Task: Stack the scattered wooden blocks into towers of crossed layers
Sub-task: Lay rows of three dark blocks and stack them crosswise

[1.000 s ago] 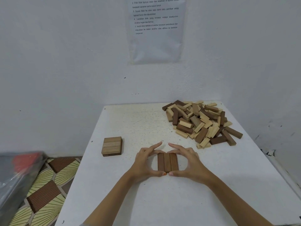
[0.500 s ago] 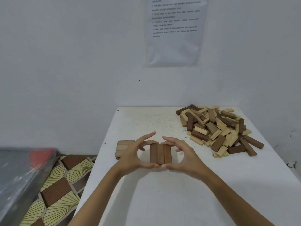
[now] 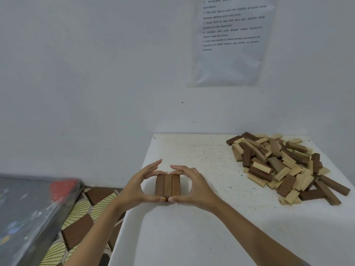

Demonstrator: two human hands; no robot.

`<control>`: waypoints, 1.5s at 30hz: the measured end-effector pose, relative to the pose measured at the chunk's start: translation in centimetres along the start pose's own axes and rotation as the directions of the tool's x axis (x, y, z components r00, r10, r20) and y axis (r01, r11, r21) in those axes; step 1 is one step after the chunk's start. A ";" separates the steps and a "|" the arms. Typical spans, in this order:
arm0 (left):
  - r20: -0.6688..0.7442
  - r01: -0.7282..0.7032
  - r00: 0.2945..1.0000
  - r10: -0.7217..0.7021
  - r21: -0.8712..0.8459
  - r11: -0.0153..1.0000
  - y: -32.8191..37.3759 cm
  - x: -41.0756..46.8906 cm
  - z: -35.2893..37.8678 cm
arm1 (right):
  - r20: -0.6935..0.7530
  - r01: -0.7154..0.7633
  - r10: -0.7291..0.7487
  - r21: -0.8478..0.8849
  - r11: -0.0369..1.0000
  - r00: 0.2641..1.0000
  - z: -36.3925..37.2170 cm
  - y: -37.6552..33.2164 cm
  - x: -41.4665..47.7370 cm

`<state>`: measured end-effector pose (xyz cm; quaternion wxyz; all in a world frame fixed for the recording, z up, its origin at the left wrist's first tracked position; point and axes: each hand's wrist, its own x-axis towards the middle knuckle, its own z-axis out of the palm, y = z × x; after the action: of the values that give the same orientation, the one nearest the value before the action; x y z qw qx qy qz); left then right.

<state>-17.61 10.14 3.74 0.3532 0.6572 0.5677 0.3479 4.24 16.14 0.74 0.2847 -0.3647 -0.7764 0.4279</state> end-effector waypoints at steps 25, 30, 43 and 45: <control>0.056 0.072 0.996 -0.071 -0.011 0.997 -3.6 1.3 -0.9 | -0.001 -0.085 0.085 -0.021 0.996 0.996 1.9 1.2 1.7; 0.059 0.081 0.995 -0.080 -0.025 0.996 -3.7 1.2 -0.8 | 0.005 -0.090 0.090 -0.012 0.996 0.996 2.0 1.4 1.6; 0.100 0.078 0.991 -0.084 0.063 0.995 -3.7 1.5 -0.5 | 0.040 -0.056 0.060 -0.095 0.994 0.997 2.1 1.9 1.8; 0.099 0.075 0.992 -0.083 0.080 0.994 -3.8 1.7 -0.5 | 0.041 -0.063 0.067 -0.092 0.994 0.997 2.1 2.0 1.9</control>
<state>-19.74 12.21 0.86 0.3698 0.6643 0.5873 0.2776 2.17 17.43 -1.74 0.2367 -0.3928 -0.7888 0.4092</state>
